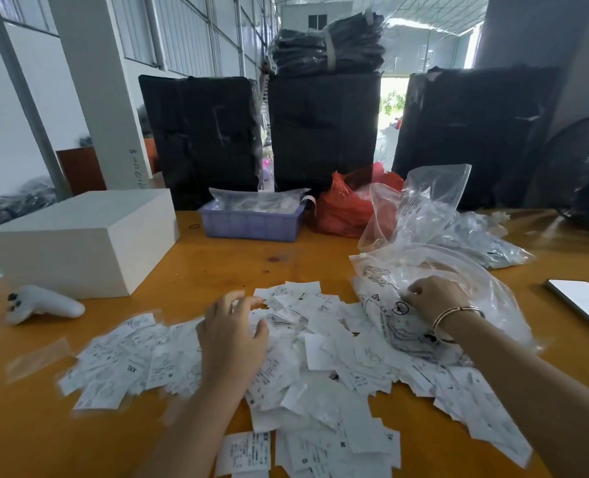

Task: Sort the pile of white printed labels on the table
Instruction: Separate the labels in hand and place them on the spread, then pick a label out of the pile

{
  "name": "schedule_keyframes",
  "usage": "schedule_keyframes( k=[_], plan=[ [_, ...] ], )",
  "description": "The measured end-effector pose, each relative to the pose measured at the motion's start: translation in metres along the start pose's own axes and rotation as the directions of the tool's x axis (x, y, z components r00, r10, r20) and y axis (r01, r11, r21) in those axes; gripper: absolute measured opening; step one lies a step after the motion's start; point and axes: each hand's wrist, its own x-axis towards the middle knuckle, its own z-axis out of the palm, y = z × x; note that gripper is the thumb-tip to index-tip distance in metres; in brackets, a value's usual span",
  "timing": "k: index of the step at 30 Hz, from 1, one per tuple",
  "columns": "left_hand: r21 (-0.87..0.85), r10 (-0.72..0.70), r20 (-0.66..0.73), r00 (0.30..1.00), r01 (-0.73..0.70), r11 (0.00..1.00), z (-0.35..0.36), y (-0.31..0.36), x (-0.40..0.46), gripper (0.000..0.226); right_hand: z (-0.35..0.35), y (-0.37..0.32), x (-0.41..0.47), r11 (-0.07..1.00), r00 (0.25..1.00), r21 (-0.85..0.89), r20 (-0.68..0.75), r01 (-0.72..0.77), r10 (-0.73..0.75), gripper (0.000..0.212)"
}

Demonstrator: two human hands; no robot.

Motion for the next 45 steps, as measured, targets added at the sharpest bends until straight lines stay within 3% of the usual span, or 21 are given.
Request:
schedule_keyframes(
  k=[4,10,18,22,24,28,31,34,37,40,42,45],
  plan=[
    [-0.059,0.055,-0.006,0.998,-0.055,0.997,0.001,0.002,-0.002,0.025,0.002,-0.003,-0.004,0.979,0.990,0.199,-0.128,-0.033,0.060,0.022],
    [-0.079,0.069,0.010,0.998,-0.068,0.995,0.004,0.003,-0.003,0.023,0.003,-0.003,-0.006,0.884,0.961,0.462,-0.203,-0.076,0.188,0.009],
    [-0.111,0.092,0.016,0.996,-0.090,0.990,0.008,0.002,-0.003,0.021,-0.005,0.001,0.001,0.654,0.973,0.752,-0.085,-0.080,0.216,0.023],
    [-0.135,0.145,-0.018,0.989,-0.146,0.980,0.007,0.003,-0.004,0.020,-0.014,-0.011,-0.010,0.551,0.907,0.832,-0.284,0.072,0.310,0.012],
    [-0.174,0.190,-0.039,0.981,-0.194,0.965,0.006,0.006,-0.005,0.020,-0.022,-0.033,-0.026,0.435,0.920,0.879,-0.318,0.195,0.230,0.017],
    [-0.376,0.240,0.028,0.970,-0.212,0.902,0.000,0.013,-0.007,0.029,-0.016,-0.086,-0.069,0.261,0.958,0.924,-0.254,0.280,-0.130,0.028],
    [-0.607,0.223,0.192,0.956,-0.063,0.792,-0.005,0.017,-0.011,0.039,0.008,-0.112,-0.095,0.229,0.929,0.942,-0.161,0.245,-0.332,0.042],
    [-0.610,0.201,0.211,0.957,-0.032,0.792,-0.004,0.018,-0.010,0.020,0.026,-0.124,-0.105,0.256,0.903,0.936,-0.122,0.243,-0.413,0.054],
    [-0.596,0.188,0.182,0.965,-0.044,0.802,-0.003,0.018,-0.008,0.015,0.031,-0.122,-0.106,0.232,0.909,0.946,-0.122,0.229,-0.398,0.058],
    [-0.614,0.173,0.140,0.975,-0.051,0.788,-0.004,0.016,-0.008,0.017,0.030,-0.119,-0.106,0.230,0.938,0.954,-0.112,0.194,-0.328,0.035],
    [-0.617,0.160,0.123,0.979,-0.051,0.785,-0.004,0.015,-0.008,0.017,0.028,-0.117,-0.106,0.287,0.962,0.939,-0.117,0.187,-0.246,0.016],
    [-0.632,0.180,0.179,0.967,-0.027,0.775,-0.004,0.014,-0.007,0.012,0.029,-0.114,-0.105,0.398,0.964,0.890,-0.141,0.224,-0.226,0.019]
  ],
)
